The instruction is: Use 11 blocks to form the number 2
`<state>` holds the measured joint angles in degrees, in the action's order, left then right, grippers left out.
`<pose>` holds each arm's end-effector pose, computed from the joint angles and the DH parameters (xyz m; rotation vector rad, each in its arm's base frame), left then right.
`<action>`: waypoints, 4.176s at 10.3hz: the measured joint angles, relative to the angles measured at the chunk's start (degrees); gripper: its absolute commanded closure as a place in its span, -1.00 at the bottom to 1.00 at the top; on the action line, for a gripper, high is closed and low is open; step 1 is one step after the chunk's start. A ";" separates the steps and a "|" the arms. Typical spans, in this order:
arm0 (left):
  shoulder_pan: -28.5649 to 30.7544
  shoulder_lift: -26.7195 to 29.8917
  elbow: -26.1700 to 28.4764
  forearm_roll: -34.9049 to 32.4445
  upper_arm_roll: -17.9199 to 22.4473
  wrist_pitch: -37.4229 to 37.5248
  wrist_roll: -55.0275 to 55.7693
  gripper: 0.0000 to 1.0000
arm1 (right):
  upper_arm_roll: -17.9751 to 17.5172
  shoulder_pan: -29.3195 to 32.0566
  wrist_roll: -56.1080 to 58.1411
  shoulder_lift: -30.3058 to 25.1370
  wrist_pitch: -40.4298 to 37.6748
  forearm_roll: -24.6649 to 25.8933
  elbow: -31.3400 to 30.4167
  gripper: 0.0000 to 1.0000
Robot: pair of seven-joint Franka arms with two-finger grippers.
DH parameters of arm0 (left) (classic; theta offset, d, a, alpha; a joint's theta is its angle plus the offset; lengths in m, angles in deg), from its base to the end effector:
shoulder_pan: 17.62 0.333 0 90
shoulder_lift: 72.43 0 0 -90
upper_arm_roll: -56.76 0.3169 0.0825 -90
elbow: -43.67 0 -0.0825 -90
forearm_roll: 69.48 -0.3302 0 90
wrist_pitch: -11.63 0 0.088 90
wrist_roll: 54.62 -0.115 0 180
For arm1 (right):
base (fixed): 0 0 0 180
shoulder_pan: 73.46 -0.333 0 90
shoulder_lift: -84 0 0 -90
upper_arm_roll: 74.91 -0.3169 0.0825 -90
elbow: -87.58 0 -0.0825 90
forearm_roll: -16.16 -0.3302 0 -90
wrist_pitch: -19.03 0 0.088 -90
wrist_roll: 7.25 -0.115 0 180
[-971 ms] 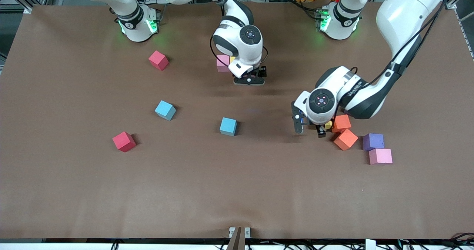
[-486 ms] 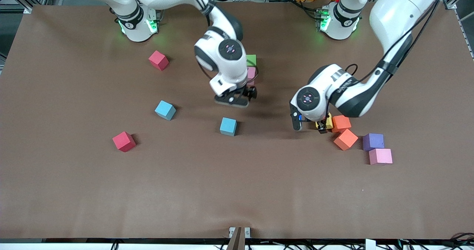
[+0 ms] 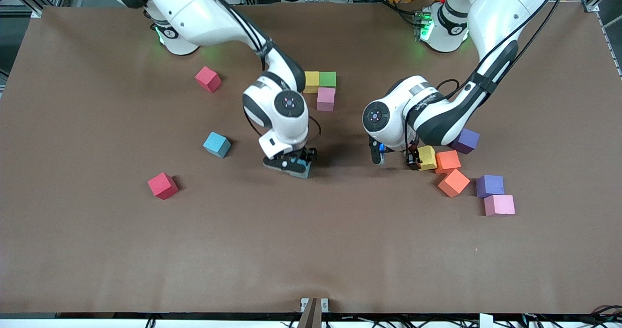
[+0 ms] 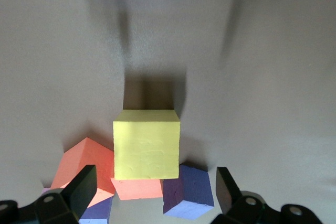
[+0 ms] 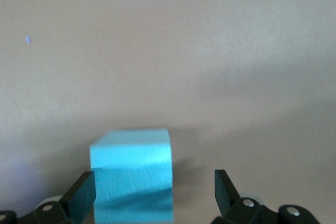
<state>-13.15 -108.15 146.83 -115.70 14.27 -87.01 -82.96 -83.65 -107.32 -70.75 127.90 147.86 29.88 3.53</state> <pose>0.5000 -0.2518 0.2727 -1.9845 1.8563 0.6016 0.5205 0.4394 0.2568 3.0842 -0.4036 0.1289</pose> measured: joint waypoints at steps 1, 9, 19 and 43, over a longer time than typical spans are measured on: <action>0.03 -0.34 0.13 -0.93 0.10 0.00 0.00 -1.00 | 0.09 0.29 0.00 1.20 -0.01 0.00 1.90 -1.00; 0.22 -3.85 0.23 -4.12 1.20 -0.33 0.04 -1.00 | -0.40 0.10 -0.53 3.69 -0.14 0.00 3.37 -1.00; 0.31 -5.45 0.22 -4.13 3.30 -1.64 0.13 -1.00 | -5.09 -2.67 -1.10 4.32 -0.33 -0.01 4.27 1.00; 0.88 -7.24 0.32 -4.38 4.09 -3.85 1.15 0.51 | -9.14 -7.06 -1.81 -0.88 2.22 0.20 -7.24 1.00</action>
<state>-12.27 -115.40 147.16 -120.08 18.36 -90.86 -81.81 -92.79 -114.37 -72.56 127.03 150.08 30.08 -3.70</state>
